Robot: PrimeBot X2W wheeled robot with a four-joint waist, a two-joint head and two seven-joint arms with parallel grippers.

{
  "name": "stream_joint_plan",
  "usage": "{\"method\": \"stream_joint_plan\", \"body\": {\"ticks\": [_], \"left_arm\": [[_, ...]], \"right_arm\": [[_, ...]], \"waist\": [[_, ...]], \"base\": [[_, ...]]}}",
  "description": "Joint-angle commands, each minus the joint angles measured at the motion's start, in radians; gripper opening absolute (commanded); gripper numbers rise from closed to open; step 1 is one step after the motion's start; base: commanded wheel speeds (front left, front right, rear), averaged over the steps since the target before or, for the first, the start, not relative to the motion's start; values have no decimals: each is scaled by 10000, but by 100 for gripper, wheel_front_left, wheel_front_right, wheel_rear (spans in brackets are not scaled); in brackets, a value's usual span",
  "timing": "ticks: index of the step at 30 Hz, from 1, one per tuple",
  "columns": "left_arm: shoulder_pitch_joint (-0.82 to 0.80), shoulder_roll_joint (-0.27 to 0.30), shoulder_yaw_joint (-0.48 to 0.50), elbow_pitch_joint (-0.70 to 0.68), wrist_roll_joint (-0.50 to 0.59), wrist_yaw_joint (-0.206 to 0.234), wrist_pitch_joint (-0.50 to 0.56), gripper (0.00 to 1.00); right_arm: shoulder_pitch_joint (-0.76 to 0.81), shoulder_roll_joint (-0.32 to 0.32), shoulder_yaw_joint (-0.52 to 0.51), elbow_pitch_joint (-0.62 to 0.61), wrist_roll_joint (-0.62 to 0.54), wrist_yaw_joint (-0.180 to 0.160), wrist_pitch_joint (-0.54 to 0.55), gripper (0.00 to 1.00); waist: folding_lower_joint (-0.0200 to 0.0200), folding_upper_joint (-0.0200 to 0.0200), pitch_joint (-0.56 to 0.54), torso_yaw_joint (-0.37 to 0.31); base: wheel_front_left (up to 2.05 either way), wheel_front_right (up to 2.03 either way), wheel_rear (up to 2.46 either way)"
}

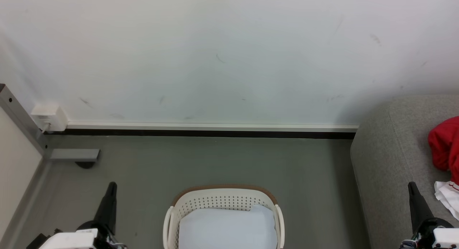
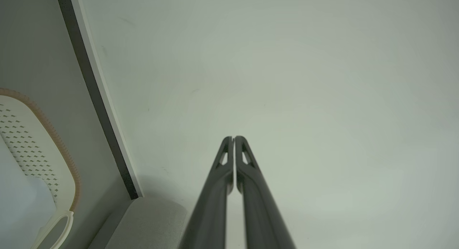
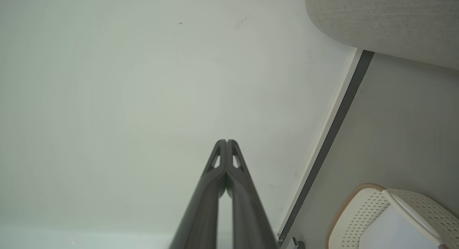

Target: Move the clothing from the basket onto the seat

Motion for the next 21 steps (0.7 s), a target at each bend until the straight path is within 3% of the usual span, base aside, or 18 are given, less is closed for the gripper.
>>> {"method": "stream_joint_plan", "body": {"ticks": [1, 21], "left_arm": [[-70, 66, 21, -37, -135, -64, 39, 0], [-69, 66, 19, -38, -136, -65, 38, 0]], "right_arm": [[-113, 30, -48, -53, -43, -21, 30, 0], [-116, 44, -69, -51, -69, -21, 27, 0]], "waist": [[0, -1, 0, -1], [0, -1, 0, -1]], "base": [[0, 0, 0], [0, 0, 0]]}}
